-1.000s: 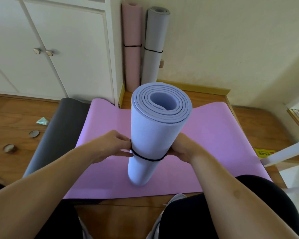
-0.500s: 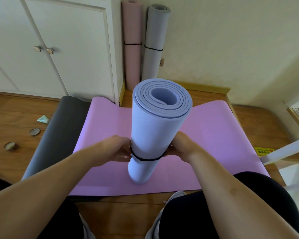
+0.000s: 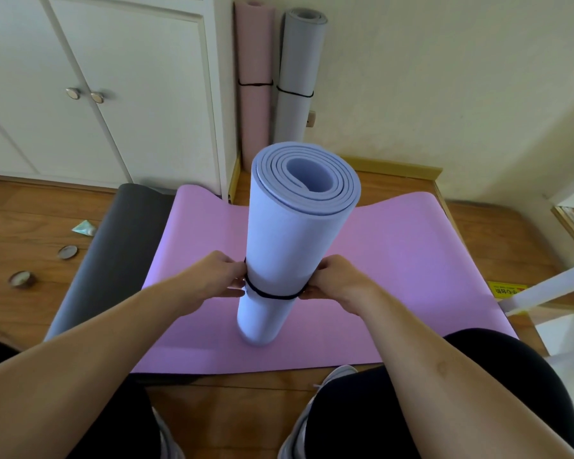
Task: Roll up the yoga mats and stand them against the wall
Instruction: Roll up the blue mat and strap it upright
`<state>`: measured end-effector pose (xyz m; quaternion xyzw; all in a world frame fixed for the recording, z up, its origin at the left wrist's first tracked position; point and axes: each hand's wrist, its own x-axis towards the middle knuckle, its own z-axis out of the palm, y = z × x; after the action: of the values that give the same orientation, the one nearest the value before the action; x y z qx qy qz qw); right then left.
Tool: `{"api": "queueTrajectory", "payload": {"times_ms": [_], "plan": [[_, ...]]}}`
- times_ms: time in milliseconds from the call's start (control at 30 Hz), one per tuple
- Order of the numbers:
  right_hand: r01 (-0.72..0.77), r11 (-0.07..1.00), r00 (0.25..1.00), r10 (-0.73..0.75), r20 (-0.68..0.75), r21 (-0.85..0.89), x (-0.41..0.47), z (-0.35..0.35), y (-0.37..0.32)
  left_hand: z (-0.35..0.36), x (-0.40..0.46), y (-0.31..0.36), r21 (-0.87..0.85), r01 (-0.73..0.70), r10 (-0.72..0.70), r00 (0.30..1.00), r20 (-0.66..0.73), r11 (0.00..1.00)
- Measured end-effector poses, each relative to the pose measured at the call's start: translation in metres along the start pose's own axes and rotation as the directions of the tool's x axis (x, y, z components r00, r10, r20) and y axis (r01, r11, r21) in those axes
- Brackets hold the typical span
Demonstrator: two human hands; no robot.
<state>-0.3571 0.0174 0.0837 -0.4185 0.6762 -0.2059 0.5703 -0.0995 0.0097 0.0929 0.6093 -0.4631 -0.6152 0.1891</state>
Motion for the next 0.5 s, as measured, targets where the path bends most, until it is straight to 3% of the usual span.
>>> {"api": "queueTrajectory", "payload": {"times_ms": [133,233,333,400,500], "plan": [[-0.033,0.974,0.998,0.019,-0.065,-0.223,0.003,0.005,-0.001,0.005,0.001,0.002,0.049,-0.015,0.016,1.000,-0.019,0.999],[-0.029,0.957,0.998,0.009,-0.069,-0.289,-0.005,0.010,-0.006,0.004,0.002,-0.001,0.107,-0.017,0.020,0.999,-0.029,0.994],[-0.044,0.962,0.997,0.025,-0.072,-0.268,-0.010,0.014,-0.007,0.005,0.001,-0.004,0.324,-0.027,0.046,0.998,-0.051,0.946],[-0.073,0.970,0.995,0.055,-0.082,-0.232,-0.009,0.014,-0.007,0.008,-0.003,-0.002,0.527,-0.066,0.126,0.989,-0.078,0.847],[-0.085,0.986,0.991,0.069,-0.113,-0.142,-0.008,0.012,-0.006,0.014,-0.005,-0.004,0.641,-0.120,0.239,0.966,-0.101,0.758]]}}
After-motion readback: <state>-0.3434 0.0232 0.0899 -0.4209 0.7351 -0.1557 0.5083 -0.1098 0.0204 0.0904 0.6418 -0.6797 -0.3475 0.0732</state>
